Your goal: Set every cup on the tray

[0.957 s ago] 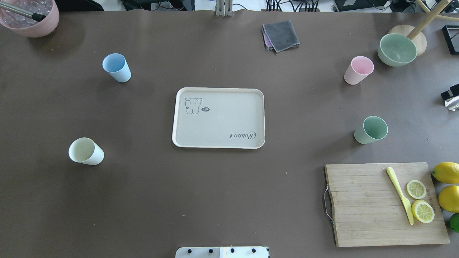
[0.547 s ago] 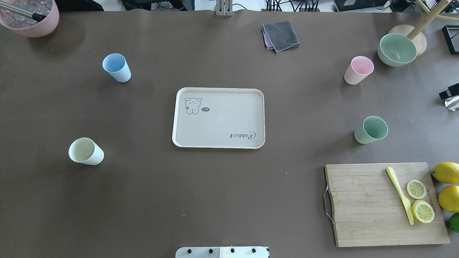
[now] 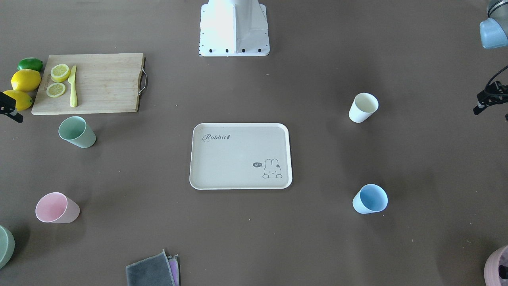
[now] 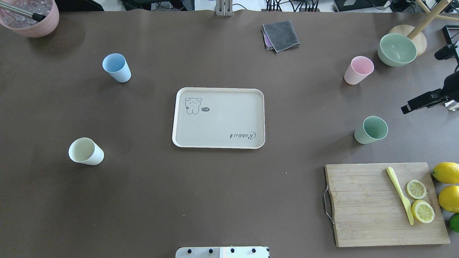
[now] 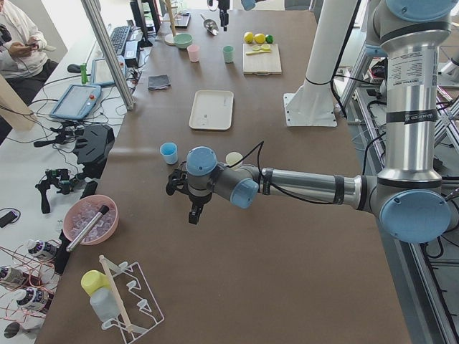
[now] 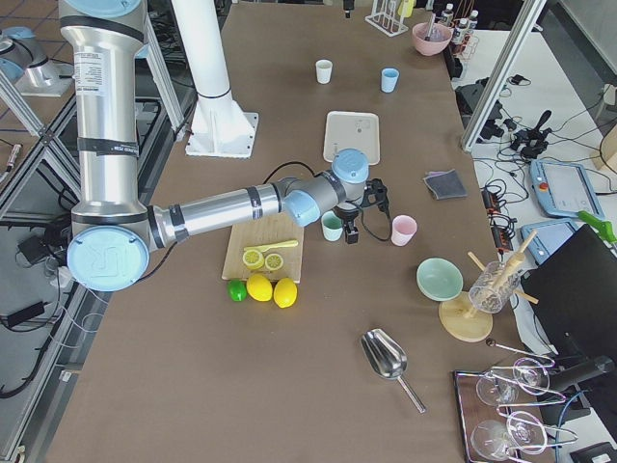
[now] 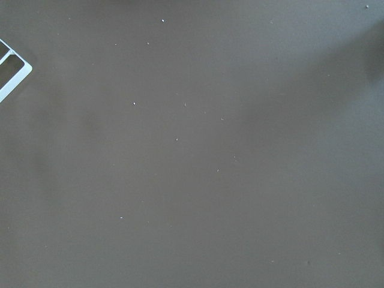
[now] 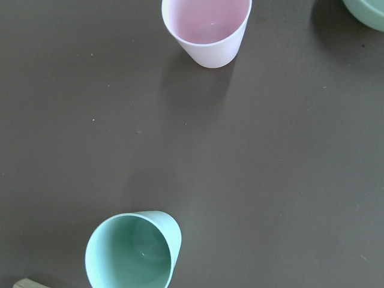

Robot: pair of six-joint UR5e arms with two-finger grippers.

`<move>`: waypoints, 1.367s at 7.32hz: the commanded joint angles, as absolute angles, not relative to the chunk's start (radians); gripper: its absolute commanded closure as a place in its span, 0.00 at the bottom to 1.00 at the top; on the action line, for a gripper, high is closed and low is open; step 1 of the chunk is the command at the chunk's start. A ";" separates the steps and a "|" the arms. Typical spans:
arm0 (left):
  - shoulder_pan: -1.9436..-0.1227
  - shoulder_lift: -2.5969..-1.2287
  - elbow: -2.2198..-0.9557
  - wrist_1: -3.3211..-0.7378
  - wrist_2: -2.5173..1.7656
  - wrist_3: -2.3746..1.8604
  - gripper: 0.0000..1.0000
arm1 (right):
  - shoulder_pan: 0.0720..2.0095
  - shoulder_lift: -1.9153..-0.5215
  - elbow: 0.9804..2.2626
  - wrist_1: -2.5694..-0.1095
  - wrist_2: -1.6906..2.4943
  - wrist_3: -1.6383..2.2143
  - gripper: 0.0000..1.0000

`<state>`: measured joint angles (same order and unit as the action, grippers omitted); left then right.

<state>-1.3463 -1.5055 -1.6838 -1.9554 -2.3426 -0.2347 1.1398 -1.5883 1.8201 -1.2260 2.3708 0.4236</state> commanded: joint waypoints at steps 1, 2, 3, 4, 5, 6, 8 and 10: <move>-1.345 -1.508 -1.678 -1.956 -2.344 -0.235 0.02 | 1.048 -1.588 1.815 -1.215 2.307 0.462 0.05; -1.345 -1.511 -1.678 -1.956 -2.342 -0.236 0.02 | 1.037 -1.585 1.789 -1.213 2.301 0.463 0.06; -1.345 -1.512 -1.678 -1.956 -2.341 -0.236 0.02 | 1.035 -1.577 1.764 -1.213 2.299 0.462 0.06; -1.345 -1.517 -1.681 -1.959 -2.342 -0.282 0.02 | 1.031 -1.562 1.741 -1.215 2.298 0.462 0.08; -1.342 -1.526 -1.681 -1.959 -2.342 -0.308 0.02 | 1.025 -1.548 1.732 -1.215 2.301 0.468 0.08; -1.341 -1.526 -1.681 -1.959 -2.341 -0.305 0.02 | 1.016 -1.536 1.732 -1.215 2.304 0.506 0.09; -1.341 -1.526 -1.680 -1.957 -2.338 -0.305 0.02 | 0.988 -1.531 1.709 -1.215 2.298 0.526 0.14; -1.341 -1.526 -1.680 -1.957 -2.338 -0.308 0.02 | 0.986 -1.525 1.697 -1.215 2.302 0.529 0.52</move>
<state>-1.3408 -1.5262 -1.6798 -1.9576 -2.3379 -0.3065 0.9895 -1.5294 1.7027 -1.2143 2.2998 0.5235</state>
